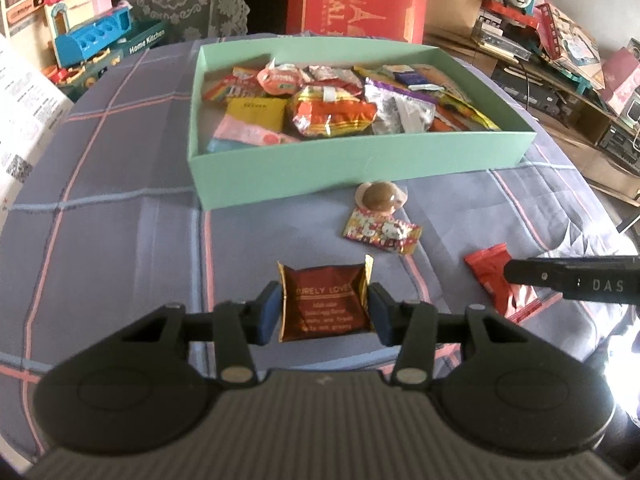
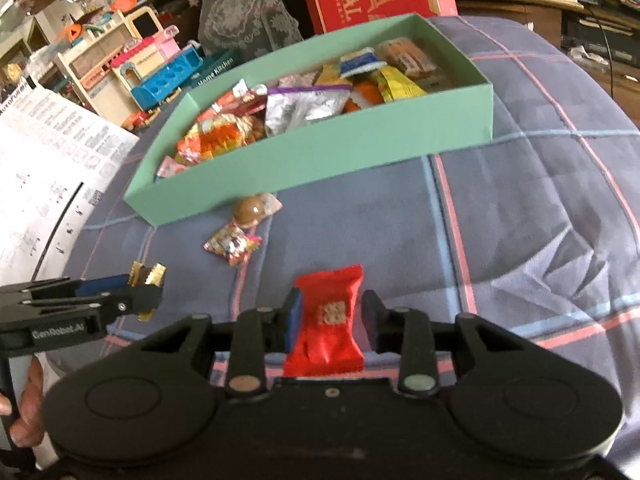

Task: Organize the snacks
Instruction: 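Hold both snacks and lift them toward the green box, then lower both snacks into the green box and open both tools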

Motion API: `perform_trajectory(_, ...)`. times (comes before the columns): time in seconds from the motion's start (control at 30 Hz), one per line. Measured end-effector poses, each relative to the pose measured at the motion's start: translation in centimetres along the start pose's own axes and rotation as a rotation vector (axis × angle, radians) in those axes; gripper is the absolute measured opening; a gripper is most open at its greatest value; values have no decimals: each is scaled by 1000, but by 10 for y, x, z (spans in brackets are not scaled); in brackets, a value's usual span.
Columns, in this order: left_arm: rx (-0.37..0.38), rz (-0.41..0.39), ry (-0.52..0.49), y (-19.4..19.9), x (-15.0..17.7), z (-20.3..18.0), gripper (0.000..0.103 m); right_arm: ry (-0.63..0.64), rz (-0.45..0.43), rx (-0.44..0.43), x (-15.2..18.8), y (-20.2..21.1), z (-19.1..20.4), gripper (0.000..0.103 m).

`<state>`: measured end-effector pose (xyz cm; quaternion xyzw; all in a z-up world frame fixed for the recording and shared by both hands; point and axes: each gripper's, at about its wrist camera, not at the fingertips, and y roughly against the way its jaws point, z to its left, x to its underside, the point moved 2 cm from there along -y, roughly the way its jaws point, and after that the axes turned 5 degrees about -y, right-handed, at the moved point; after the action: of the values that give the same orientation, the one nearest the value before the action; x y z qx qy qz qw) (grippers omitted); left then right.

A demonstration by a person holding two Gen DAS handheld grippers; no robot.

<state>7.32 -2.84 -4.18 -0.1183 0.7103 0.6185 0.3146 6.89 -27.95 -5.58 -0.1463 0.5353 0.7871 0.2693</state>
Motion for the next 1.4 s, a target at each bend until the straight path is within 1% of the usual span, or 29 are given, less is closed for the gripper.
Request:
perform_trajectory(0.1, 1, 5, 14, -2, 1, 3, 46, 6, 18, 5, 5, -3, 0, 36)
perform_trajectory(0.2, 4, 8, 22, -3, 2, 5, 46, 26, 29, 9, 9, -6, 6, 40)
perform_trajectory(0.33, 8, 11, 35, -5, 3, 7, 47, 77, 28, 20, 10, -11, 15, 52)
perform_trajectory(0.4, 8, 17, 44, -7, 4, 9, 47, 119, 21, 36, 12, -13, 21, 53)
perform_trajectory(0.43, 9, 21, 48, -7, 4, 10, 47, 146, 16, 48, 13, -14, 25, 51)
perform_trajectory(0.47, 9, 23, 51, -8, 5, 10, 47, 167, 11, 64, 15, -14, 27, 38)
perform_trajectory(0.5, 9, 22, 53, -7, 4, 10, 47, 189, 3, 83, 16, -13, 29, 36)
perform_trajectory(0.53, 10, 20, 54, -7, 4, 10, 47, 196, 1, 87, 17, -13, 30, 35)
perform_trajectory(0.63, 13, 3, 54, -3, -1, 9, 47, 159, -11, 79, 12, -8, 26, 34)
perform_trajectory(0.77, 19, -26, 46, 3, -12, 6, 47, 95, -43, 44, -2, 4, 20, 34)
perform_trajectory(0.9, 30, -64, 21, 9, -32, -3, 47, 56, -85, 16, -19, 17, 14, 34)
perform_trajectory(1.1, 33, -129, -53, 10, -79, -27, 47, -11, -168, -14, -59, 39, -6, 34)
perform_trajectory(1.23, 35, -162, -76, 1, -115, -43, 47, -53, -222, -19, -95, 47, -23, 34)
perform_trajectory(1.4, 53, -170, -81, -19, -153, -60, 47, -96, -253, -12, -132, 42, -44, 34)
